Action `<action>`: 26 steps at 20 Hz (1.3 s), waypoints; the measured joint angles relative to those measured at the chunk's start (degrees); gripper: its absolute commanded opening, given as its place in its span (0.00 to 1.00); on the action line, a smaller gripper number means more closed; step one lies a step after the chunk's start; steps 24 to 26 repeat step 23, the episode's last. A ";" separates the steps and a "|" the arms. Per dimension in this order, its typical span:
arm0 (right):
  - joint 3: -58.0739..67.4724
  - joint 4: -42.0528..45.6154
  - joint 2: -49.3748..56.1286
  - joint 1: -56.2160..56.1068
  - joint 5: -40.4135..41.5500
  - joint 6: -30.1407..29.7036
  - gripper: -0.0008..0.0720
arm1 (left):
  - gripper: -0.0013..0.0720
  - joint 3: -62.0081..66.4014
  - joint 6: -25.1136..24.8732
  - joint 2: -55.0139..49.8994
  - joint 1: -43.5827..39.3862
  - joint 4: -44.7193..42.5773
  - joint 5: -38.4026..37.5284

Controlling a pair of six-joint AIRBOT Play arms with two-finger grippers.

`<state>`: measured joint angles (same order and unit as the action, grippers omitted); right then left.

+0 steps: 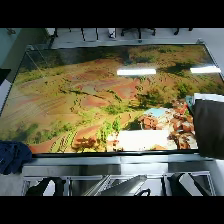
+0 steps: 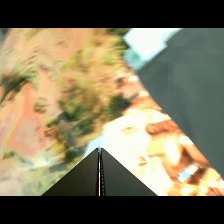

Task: Fold the shirts.

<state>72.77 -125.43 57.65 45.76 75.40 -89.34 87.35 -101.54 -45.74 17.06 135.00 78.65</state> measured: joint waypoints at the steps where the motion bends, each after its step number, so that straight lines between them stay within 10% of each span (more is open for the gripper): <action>1: -0.20 -0.59 -0.50 -3.87 -0.96 -0.96 0.04 | 0.03 -1.40 0.00 -0.26 -2.14 0.00 -0.22; 12: -27.80 2.95 -18.16 -46.73 -13.00 -1.36 0.04 | 0.03 -31.26 4.02 -1.97 -37.40 -2.99 -19.71; 26: -34.67 2.34 -21.00 -53.40 -12.07 -0.04 0.04 | 0.03 -35.08 5.07 -8.83 -43.95 -3.39 -25.64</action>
